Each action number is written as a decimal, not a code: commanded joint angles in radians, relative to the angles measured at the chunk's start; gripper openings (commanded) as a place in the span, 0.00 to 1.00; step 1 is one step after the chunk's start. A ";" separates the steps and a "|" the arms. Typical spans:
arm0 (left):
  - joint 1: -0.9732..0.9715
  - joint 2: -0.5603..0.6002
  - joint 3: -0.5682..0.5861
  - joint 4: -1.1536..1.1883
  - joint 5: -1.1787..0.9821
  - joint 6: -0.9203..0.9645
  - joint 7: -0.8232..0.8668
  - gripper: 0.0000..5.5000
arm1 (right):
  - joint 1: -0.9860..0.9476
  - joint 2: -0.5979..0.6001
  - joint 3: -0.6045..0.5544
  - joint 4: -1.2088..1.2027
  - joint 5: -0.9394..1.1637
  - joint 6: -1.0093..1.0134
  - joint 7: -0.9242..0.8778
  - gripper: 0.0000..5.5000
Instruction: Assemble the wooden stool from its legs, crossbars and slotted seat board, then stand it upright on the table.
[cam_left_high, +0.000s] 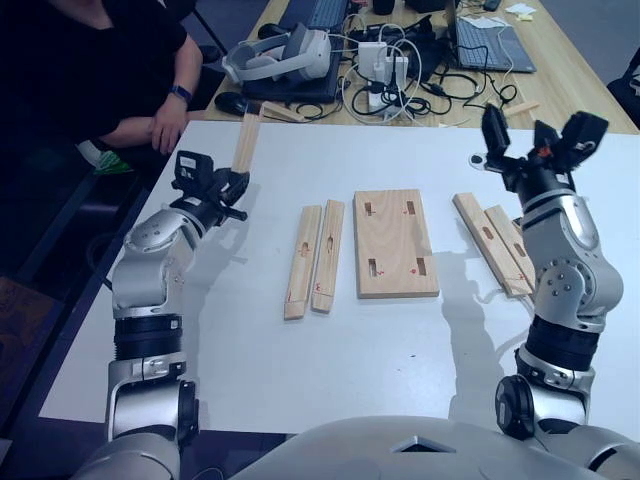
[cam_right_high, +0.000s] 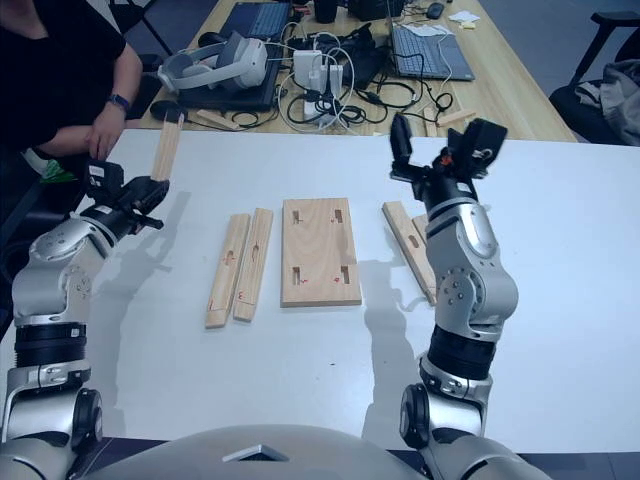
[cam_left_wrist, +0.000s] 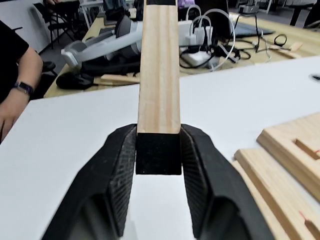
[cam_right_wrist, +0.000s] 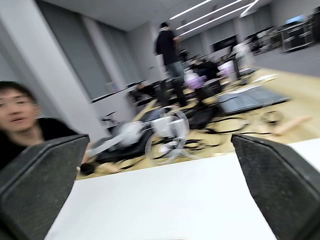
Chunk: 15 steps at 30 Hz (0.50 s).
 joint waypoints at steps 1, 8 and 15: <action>-0.048 -0.024 -0.009 -0.040 -0.026 -0.061 -0.039 0.23 | -0.080 -0.002 0.028 -0.024 0.132 0.115 0.052 0.98; -0.076 -0.074 -0.105 -0.139 -0.037 -0.211 -0.145 0.23 | -0.152 0.066 -0.021 0.025 0.433 0.257 0.052 0.98; -0.064 -0.106 -0.257 -0.205 0.003 -0.316 -0.254 0.23 | -0.215 0.074 -0.064 0.072 0.629 0.274 -0.022 0.86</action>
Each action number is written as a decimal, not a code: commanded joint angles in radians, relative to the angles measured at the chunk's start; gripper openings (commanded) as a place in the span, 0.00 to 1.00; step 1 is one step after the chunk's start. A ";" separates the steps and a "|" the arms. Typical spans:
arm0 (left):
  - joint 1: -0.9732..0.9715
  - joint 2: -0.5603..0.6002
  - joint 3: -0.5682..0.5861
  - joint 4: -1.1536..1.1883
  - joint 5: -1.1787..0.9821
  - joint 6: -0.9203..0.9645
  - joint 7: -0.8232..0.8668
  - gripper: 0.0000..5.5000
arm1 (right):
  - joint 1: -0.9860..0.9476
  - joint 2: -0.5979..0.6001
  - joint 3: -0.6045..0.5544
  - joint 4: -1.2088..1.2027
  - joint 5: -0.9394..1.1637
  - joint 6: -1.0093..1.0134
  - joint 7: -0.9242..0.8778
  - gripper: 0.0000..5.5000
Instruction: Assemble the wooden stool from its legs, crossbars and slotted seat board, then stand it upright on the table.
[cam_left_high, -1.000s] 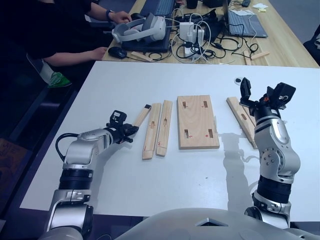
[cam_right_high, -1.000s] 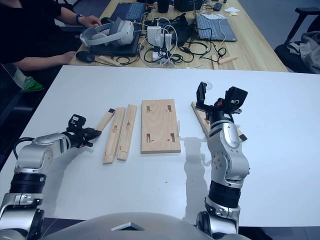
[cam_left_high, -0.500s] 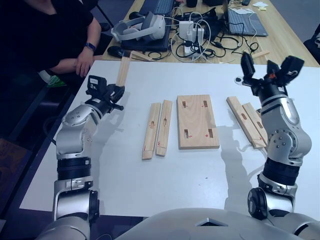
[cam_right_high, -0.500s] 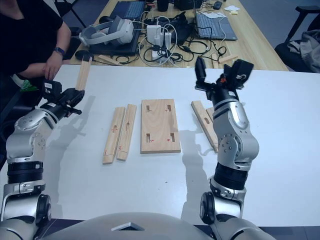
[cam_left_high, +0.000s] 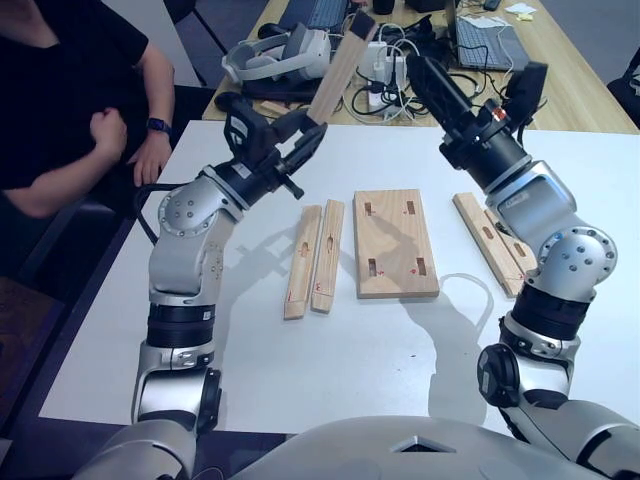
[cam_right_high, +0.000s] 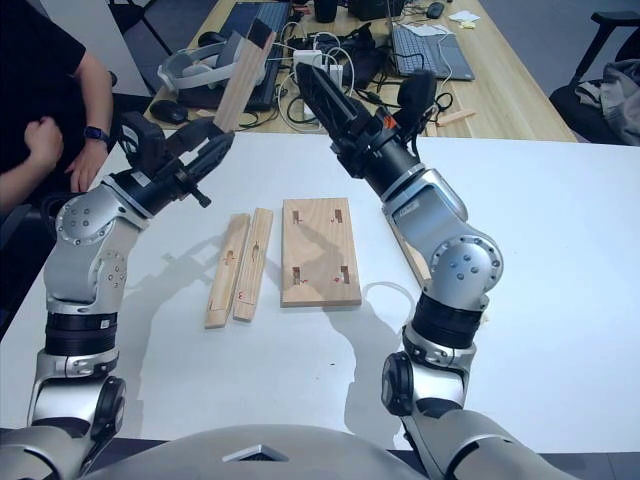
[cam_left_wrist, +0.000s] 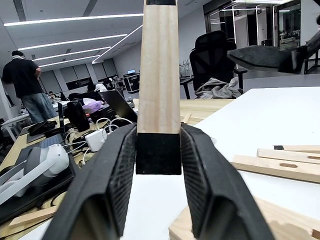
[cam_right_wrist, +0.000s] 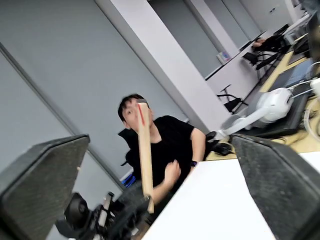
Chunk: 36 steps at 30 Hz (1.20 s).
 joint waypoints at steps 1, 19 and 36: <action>-0.004 -0.023 -0.093 -0.012 0.045 -0.071 -0.053 0.23 | -0.039 -0.020 0.003 0.019 0.079 0.027 -0.004 0.86; -0.032 0.002 -0.114 0.051 0.099 -0.191 -0.106 0.23 | -0.026 -0.069 0.041 0.024 0.137 -0.002 -0.028 0.50; -0.009 -0.010 -0.133 0.007 0.079 -0.191 -0.145 0.23 | 0.066 -0.086 0.025 -0.006 0.293 -0.040 -0.090 0.08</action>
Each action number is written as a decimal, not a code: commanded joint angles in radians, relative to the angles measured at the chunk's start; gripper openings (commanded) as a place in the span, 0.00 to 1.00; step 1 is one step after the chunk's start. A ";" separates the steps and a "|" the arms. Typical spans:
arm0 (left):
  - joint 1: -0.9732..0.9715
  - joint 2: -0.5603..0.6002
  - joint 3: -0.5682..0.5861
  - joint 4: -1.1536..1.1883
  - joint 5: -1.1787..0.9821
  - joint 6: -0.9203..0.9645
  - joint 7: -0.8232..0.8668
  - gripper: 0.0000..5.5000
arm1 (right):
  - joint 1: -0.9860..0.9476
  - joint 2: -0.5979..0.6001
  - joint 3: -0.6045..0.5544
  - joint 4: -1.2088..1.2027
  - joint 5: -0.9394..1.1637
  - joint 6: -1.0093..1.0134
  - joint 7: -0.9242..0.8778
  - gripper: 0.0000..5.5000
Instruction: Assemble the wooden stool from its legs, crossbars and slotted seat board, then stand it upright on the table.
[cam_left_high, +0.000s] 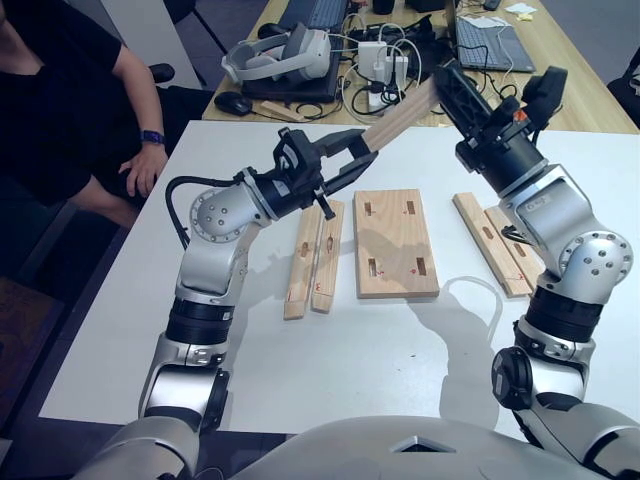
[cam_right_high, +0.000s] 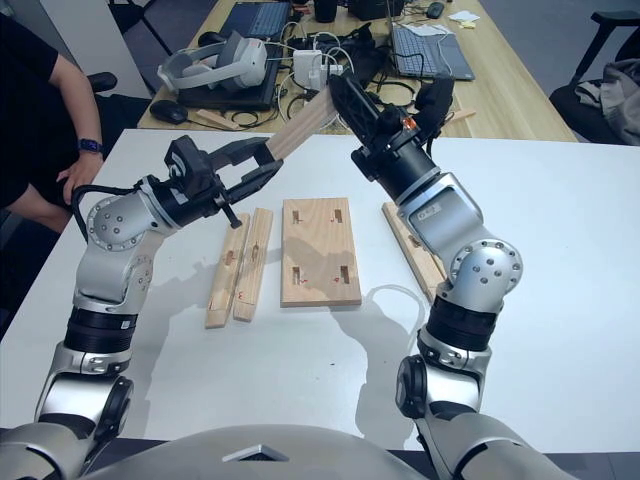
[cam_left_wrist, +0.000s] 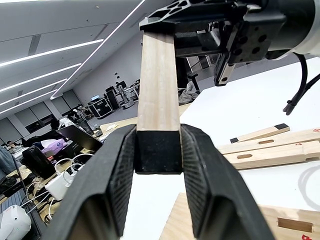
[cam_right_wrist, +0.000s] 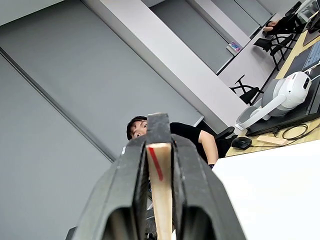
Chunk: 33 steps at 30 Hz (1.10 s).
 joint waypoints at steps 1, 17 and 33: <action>0.010 0.005 -0.019 -0.022 0.008 0.015 -0.006 0.23 | 0.019 -0.004 0.024 -0.035 0.037 -0.004 -0.005 0.08; -0.021 0.000 0.056 0.052 0.091 -0.106 0.131 0.53 | 0.011 -0.010 0.016 -0.057 0.029 -0.186 -0.030 0.08; -0.194 -0.610 0.441 0.214 -0.627 0.246 0.772 0.81 | 0.123 -0.341 0.089 0.009 -0.418 -0.207 0.273 0.08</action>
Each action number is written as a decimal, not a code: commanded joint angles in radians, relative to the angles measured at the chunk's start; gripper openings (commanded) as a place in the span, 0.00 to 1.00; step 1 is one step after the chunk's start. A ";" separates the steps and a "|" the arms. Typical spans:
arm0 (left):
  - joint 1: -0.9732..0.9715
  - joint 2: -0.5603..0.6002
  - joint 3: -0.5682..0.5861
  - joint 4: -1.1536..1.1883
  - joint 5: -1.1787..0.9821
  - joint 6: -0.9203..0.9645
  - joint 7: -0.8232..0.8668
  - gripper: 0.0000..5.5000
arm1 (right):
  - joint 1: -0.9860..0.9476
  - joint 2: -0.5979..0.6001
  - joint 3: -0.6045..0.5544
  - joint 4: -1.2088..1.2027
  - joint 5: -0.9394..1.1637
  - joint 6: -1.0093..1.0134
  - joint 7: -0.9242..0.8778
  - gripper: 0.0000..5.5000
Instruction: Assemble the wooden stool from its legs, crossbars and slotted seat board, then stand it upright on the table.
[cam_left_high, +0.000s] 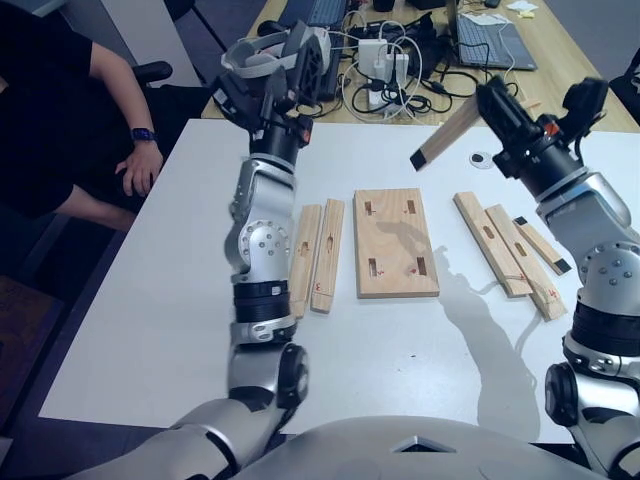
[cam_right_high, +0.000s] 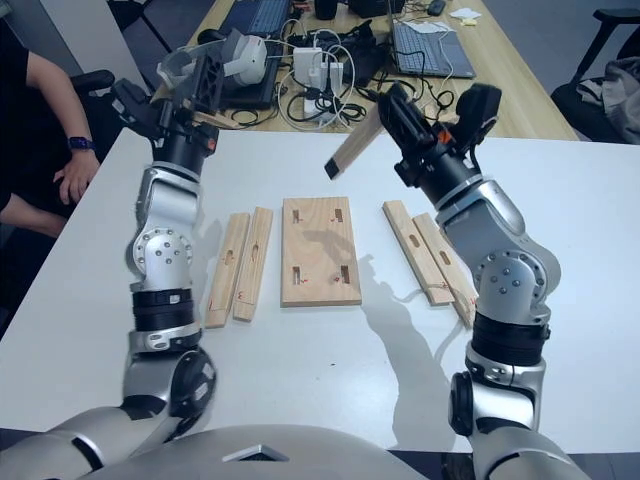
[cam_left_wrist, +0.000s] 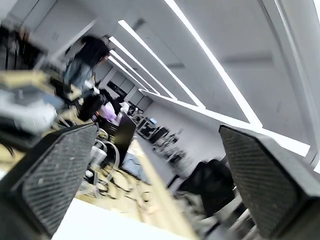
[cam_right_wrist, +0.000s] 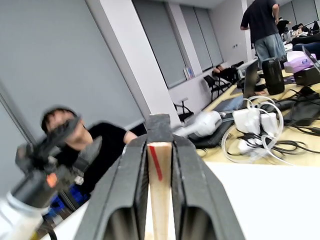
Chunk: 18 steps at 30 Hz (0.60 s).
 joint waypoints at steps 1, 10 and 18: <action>-0.010 -0.081 0.058 0.049 -0.082 -0.018 0.046 0.81 | 0.012 -0.042 -0.035 0.026 -0.046 0.009 0.031 0.08; 0.024 -0.092 0.030 0.012 -0.178 -0.032 0.006 0.81 | 0.079 -0.078 -0.112 0.012 -0.119 0.011 0.026 0.08; 0.039 -0.079 0.013 -0.001 -0.191 -0.034 0.011 0.81 | 0.118 -0.139 -0.097 0.018 -0.274 -0.059 0.114 0.08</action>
